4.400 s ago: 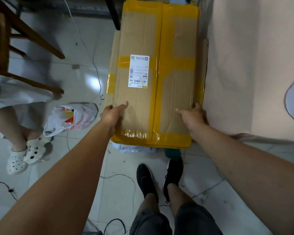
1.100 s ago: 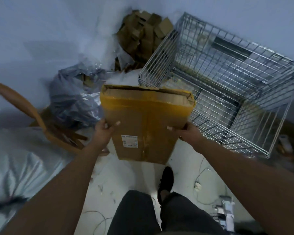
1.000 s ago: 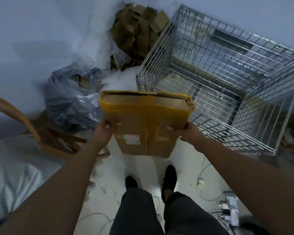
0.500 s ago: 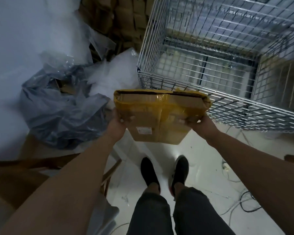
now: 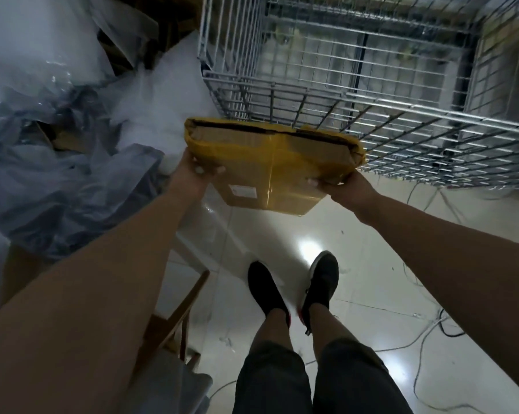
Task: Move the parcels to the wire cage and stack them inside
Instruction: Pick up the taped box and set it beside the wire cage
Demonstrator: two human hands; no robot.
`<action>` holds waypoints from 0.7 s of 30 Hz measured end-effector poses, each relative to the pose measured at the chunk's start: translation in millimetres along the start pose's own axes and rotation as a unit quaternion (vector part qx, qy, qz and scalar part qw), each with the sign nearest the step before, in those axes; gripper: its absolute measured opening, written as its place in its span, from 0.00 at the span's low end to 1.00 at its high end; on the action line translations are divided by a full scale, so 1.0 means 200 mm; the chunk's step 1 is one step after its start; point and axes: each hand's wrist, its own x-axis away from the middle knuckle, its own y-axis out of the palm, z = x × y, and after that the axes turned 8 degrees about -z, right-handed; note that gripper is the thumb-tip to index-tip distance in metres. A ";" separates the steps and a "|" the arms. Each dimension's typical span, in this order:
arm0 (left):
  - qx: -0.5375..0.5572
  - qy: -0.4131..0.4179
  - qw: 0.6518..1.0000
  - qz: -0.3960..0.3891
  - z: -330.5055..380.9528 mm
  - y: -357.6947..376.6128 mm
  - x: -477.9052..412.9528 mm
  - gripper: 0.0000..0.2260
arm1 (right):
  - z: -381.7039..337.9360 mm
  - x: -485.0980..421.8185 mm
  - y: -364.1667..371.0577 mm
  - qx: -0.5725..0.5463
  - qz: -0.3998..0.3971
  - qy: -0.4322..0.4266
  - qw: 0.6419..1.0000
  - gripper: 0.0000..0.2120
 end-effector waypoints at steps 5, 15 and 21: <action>-0.042 -0.018 0.999 -0.015 -0.06 0.04 -0.18 0.33 | 0.08 -0.11 -0.02 -0.032 -0.005 0.016 0.999 0.39; -0.104 -0.006 0.994 -0.024 -0.06 0.09 -0.34 0.33 | 0.09 -0.25 -0.08 -0.077 0.005 0.043 0.996 0.42; -0.127 -0.040 0.991 -0.024 -0.01 0.09 -0.32 0.35 | 0.05 -0.20 -0.08 -0.075 0.023 0.055 0.995 0.43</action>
